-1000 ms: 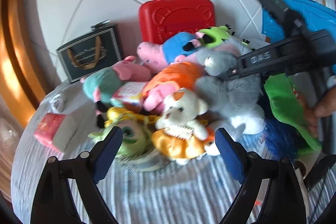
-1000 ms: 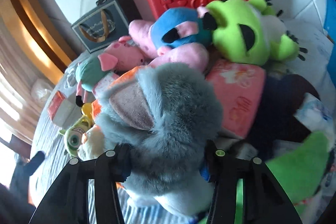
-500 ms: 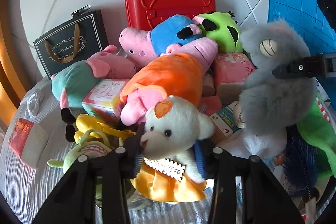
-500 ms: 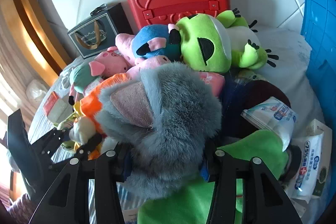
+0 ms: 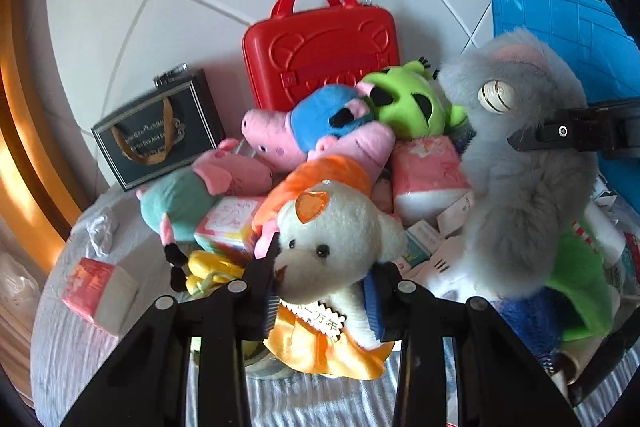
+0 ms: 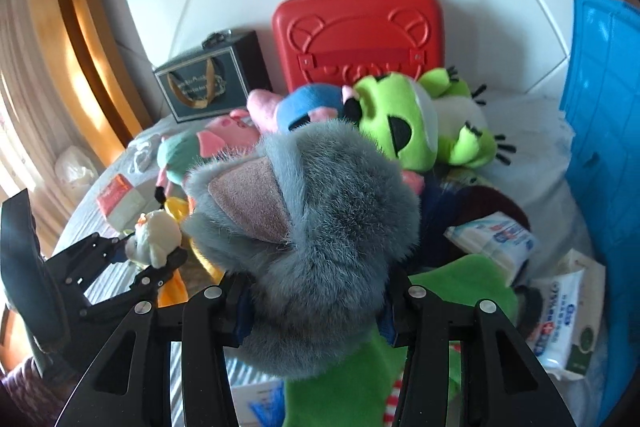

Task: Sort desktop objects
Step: 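Grasp the grey plush rabbit with the right tool while the left tool grasps the white teddy bear, then carry the grey rabbit and white teddy bear into the blue crate and release both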

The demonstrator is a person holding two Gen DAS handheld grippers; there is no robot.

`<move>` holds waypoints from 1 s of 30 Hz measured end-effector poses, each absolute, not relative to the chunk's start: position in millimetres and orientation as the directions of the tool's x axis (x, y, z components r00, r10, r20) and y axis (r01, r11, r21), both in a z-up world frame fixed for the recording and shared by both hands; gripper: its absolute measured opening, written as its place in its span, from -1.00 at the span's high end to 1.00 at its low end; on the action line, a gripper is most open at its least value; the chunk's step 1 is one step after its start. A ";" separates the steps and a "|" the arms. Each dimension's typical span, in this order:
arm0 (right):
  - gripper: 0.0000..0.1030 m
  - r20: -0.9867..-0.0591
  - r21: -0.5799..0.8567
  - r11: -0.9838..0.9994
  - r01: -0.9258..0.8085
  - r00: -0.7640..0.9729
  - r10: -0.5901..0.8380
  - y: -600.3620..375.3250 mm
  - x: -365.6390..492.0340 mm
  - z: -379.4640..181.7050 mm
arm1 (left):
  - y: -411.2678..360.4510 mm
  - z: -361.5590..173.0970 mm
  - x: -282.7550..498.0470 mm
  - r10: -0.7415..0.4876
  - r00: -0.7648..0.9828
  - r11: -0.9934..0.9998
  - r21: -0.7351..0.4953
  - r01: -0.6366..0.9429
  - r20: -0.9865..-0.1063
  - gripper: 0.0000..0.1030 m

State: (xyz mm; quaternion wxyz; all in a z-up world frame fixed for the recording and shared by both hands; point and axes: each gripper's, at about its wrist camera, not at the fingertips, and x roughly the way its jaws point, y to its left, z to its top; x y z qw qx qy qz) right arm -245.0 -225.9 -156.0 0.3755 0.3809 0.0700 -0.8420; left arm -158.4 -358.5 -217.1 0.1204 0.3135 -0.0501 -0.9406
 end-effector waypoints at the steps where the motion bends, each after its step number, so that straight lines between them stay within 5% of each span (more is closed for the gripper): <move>1: 0.10 -0.688 0.160 -0.711 0.685 -0.439 -0.578 -222.7 -240.8 -149.6 | -355.2 -210.4 -155.9 -0.262 -0.780 -0.965 0.176 0.197 -0.567 0.34; 14: 0.10 -0.546 0.107 -0.774 0.624 -0.613 -0.571 -145.3 -181.6 -31.5 | -289.1 -89.3 -136.8 -0.207 -0.893 -0.972 0.189 0.141 -0.399 0.34; 30: 0.10 -0.262 0.036 -0.932 0.361 -0.896 -0.358 79.5 -125.6 124.9 | -38.3 58.9 -181.9 0.149 -0.968 -0.968 0.171 -0.185 -0.203 0.34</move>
